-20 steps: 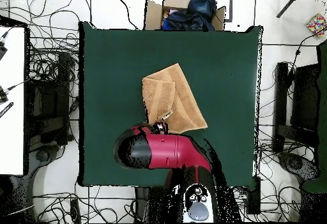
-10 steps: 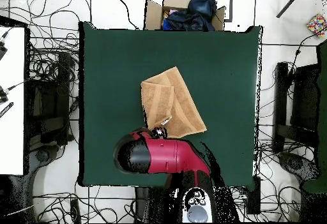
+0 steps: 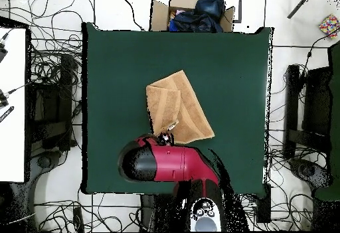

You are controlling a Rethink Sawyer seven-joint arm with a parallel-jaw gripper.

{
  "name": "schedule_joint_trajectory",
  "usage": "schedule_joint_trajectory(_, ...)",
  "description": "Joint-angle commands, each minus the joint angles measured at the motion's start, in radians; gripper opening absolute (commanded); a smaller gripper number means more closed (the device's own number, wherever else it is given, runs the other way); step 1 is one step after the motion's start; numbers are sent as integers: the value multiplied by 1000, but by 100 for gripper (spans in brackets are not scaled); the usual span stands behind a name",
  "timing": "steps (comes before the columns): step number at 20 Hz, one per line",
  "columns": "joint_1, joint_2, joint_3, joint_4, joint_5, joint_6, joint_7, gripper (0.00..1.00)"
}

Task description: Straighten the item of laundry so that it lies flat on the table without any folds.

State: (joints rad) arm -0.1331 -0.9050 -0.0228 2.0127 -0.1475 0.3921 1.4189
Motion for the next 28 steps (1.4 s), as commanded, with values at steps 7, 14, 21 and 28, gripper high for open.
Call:
schedule_joint_trajectory(7,-19,-20,78,66,-12,-23,107,0)
schedule_joint_trajectory(14,-24,-14,85,75,-16,-43,114,0)
schedule_joint_trajectory(21,-30,-19,93,88,-13,-56,118,0)
schedule_joint_trajectory(28,-6,-14,75,86,-21,-59,132,100)
